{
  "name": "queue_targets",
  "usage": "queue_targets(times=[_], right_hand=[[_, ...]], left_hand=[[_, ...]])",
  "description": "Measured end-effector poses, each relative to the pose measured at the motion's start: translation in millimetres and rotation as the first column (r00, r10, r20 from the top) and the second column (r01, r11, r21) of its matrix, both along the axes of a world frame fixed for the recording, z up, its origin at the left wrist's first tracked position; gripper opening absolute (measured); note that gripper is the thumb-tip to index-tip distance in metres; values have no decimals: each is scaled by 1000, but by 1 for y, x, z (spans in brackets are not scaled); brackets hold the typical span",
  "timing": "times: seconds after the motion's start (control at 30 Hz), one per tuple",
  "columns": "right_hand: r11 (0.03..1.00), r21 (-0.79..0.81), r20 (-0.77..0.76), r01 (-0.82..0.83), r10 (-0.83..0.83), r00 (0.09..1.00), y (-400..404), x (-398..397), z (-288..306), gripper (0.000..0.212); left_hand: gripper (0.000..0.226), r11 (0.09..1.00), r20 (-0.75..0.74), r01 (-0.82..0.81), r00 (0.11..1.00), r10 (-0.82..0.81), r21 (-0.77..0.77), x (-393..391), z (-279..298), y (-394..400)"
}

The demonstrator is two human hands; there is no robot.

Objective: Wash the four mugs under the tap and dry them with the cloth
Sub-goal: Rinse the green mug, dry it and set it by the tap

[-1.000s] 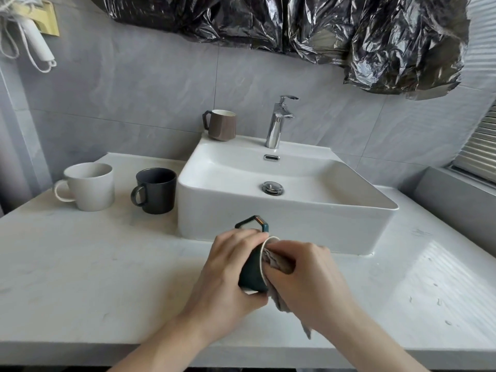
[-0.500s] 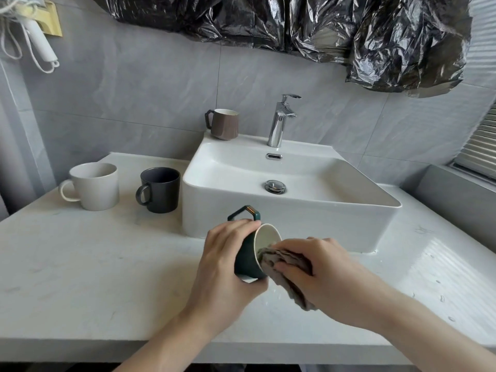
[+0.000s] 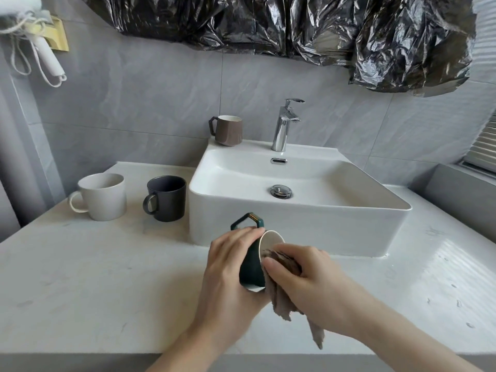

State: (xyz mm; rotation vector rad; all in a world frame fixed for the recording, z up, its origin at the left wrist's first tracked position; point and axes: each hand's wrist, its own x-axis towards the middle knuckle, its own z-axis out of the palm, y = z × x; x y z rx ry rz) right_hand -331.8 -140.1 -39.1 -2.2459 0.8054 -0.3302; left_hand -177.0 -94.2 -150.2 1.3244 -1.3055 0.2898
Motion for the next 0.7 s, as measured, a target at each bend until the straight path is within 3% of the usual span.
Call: queue_targets(times=[0.1, 0.17, 0.23, 0.33, 0.43, 0.53, 0.63, 0.7], right_hand=[[997, -78, 99, -30, 37, 994, 2, -15, -6, 12], [974, -227, 107, -21, 46, 993, -4, -22, -22, 18], [955, -281, 182, 100, -49, 982, -13, -28, -37, 32], [967, -69, 428, 244, -192, 883, -20, -27, -43, 33], [965, 158, 579, 210, -262, 772, -23, -16, -38, 25], [985, 120, 638, 123, -171, 751, -20, 1, -38, 34], [999, 16, 606, 50, -50, 794, -19, 13, -39, 42], [994, 108, 604, 12, -75, 793, -23, 18, -37, 34]], left_hand=[[73, 1000, -74, -9, 997, 10, 11, 0, 4, 0], [78, 1000, -88, -8, 996, 10, 24, 0, 3, -1], [88, 999, -113, 0, 994, 6, 46, 1, 0, -3], [95, 995, -219, 67, 974, -50, 72, 2, 0, -4], [93, 974, -360, 209, 919, -163, 90, 0, 2, -1], [86, 937, -439, 333, 861, -258, 102, -4, 9, 3], [75, 898, -512, 434, 789, -339, 74, -4, 15, 6], [74, 902, -530, 429, 777, -339, 52, -1, 14, 5]])
